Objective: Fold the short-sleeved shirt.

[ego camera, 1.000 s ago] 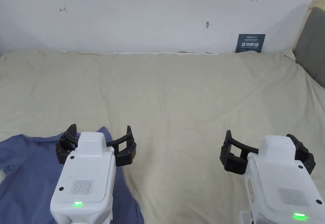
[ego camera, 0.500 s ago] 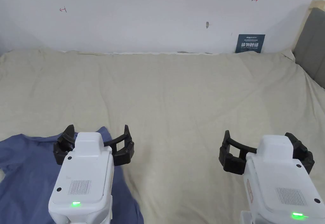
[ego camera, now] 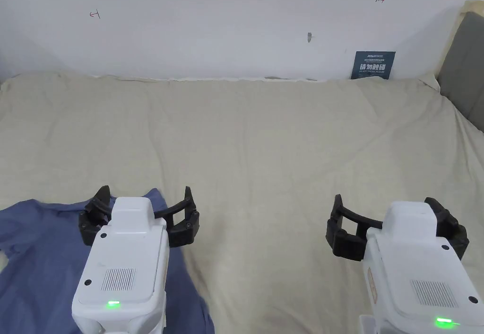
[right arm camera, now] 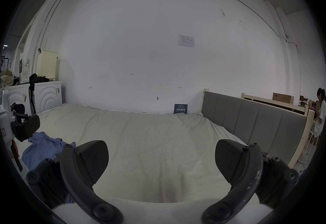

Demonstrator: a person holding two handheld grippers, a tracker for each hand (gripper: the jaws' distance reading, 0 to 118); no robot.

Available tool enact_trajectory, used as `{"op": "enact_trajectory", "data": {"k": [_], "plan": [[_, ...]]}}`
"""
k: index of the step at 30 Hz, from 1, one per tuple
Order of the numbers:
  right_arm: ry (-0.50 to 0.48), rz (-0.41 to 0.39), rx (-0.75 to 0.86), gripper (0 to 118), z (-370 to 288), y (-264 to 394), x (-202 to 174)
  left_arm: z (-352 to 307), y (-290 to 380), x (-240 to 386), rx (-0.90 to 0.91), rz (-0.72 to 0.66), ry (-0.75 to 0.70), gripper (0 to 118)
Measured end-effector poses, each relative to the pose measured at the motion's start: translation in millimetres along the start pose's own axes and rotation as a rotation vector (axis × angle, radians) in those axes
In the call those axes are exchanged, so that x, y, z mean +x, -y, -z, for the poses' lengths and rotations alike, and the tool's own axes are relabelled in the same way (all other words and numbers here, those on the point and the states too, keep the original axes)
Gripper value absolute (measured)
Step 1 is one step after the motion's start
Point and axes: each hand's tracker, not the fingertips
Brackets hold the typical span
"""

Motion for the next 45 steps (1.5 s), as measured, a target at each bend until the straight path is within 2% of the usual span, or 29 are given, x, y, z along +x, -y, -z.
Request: {"op": "enact_trajectory", "data": {"k": [12,14,15,16,17,18,19,25,29,32,39,45], "plan": [[-0.001,0.002,0.004,118,-1.3,-1.9,2.4,0.0,-0.5,-0.5,-0.018,-0.021,0.011,118],[0.000,-0.002,0.003,100,-2.2,-3.5,2.5,-1.1,-0.7,-1.2,-0.023,-0.051,0.026,99],[0.003,-0.009,-0.003,83,-2.2,-4.4,2.1,-0.9,-1.6,-1.5,-0.035,-0.066,0.040,81],[0.002,-0.015,-0.006,50,-1.9,-4.8,2.3,0.3,-2.5,-1.6,-0.047,-0.075,0.052,41],[0.001,-0.018,-0.007,20,-1.4,-5.0,2.3,2.3,-3.1,-0.7,-0.053,-0.070,0.044,7],[0.011,-0.025,-0.008,2,-0.3,-5.0,2.0,2.6,-3.7,1.1,-0.048,-0.055,0.007,1],[0.033,-0.027,-0.006,1,0.3,-4.8,2.4,3.1,-2.8,1.4,-0.052,-0.058,0.016,0],[0.001,-0.015,-0.014,1,6.5,-5.7,-0.1,3.1,-3.7,-11.3,-0.049,-0.064,0.012,0],[-0.059,-0.006,-0.011,1,13.8,-9.5,-17.5,-1.6,-2.5,-36.2,-0.052,-0.050,-0.039,0],[-0.137,-0.011,0.000,1,18.0,-14.2,-43.2,-10.1,-0.2,-65.4,-0.064,-0.043,-0.109,0],[-0.372,-0.041,0.020,1,17.1,-21.6,-129.5,-46.4,6.7,-150.7,-0.107,-0.007,-0.298,0],[-0.496,-0.047,0.014,1,8.2,-21.2,-188.2,-74.5,10.7,-206.9,-0.161,0.014,-0.381,0]]}}
